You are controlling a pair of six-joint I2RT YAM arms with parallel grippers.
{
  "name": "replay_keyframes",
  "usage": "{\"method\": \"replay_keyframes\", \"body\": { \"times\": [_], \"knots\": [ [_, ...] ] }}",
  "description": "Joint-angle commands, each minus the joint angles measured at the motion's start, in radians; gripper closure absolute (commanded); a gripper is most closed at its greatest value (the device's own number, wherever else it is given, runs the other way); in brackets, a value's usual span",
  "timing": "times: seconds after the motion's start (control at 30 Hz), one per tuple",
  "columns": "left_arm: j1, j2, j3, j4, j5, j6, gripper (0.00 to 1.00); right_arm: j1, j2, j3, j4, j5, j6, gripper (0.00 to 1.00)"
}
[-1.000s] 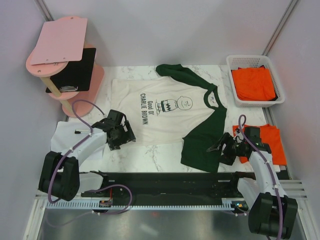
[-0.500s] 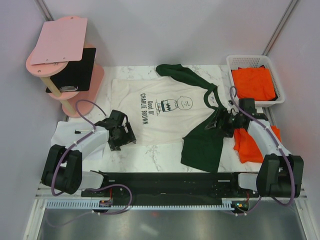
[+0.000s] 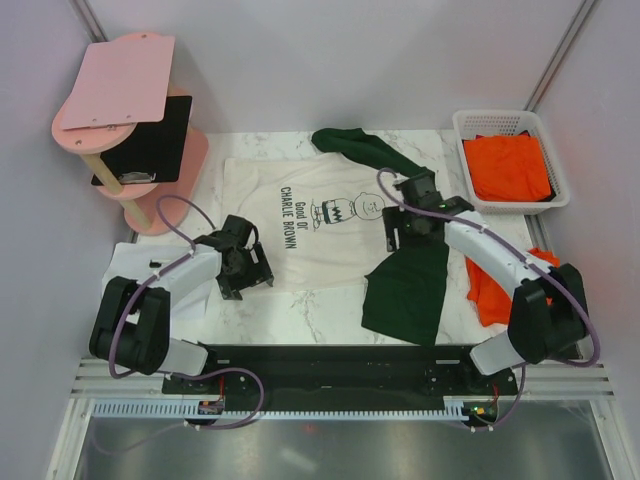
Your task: Fold and stack the t-shirts
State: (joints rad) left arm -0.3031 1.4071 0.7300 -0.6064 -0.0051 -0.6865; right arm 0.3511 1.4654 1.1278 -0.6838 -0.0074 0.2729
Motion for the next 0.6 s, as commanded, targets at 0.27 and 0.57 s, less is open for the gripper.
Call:
{"method": "replay_keyframes", "body": {
  "times": [0.27,0.57],
  "knots": [
    [0.002,0.039,0.0,0.059,0.019,0.027,0.08,0.589,0.095,-0.111,-0.146,0.313,0.234,0.26],
    [0.002,0.033,0.019,0.059,0.024,0.031,0.08,0.85,0.099,-0.243,-0.229,0.359,0.46,0.28]
  ]
}}
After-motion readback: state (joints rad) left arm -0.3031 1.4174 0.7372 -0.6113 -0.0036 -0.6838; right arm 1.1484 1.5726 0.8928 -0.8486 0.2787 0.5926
